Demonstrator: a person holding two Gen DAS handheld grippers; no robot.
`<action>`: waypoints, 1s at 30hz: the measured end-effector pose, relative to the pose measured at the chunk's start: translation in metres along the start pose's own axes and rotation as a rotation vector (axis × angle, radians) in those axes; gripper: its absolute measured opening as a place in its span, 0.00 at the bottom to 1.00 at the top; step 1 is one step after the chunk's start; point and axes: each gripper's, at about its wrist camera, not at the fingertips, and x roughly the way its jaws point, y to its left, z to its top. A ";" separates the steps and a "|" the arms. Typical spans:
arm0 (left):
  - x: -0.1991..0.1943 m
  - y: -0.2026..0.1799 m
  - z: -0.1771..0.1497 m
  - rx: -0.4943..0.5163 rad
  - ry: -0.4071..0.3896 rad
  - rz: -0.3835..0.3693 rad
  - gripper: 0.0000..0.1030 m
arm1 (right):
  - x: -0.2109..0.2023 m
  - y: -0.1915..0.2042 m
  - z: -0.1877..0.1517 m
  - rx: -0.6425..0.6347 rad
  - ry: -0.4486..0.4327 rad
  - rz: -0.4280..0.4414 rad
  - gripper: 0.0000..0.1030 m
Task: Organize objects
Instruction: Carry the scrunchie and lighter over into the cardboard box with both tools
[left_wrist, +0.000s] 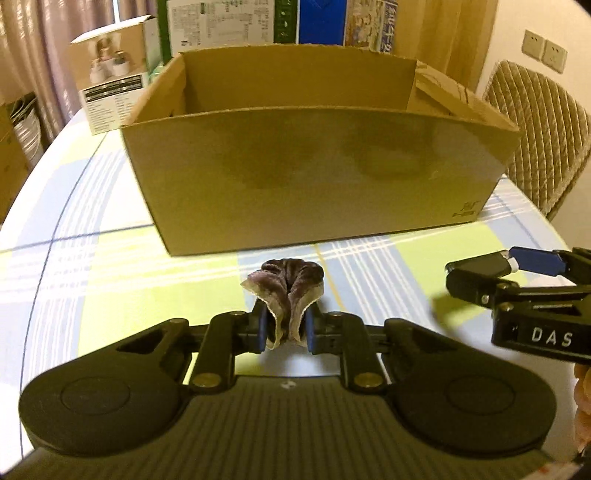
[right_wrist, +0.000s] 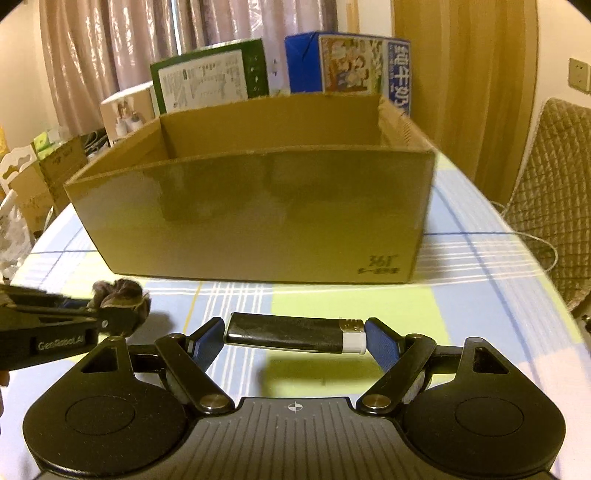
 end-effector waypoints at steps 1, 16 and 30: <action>-0.007 -0.001 -0.001 -0.010 0.000 -0.002 0.15 | -0.007 -0.001 0.001 -0.001 -0.004 -0.001 0.77; -0.105 -0.026 -0.016 -0.097 -0.031 0.032 0.15 | -0.103 0.005 0.006 0.009 -0.031 0.047 0.77; -0.144 -0.046 -0.027 -0.092 -0.053 0.009 0.15 | -0.143 0.002 0.013 -0.005 -0.062 0.051 0.77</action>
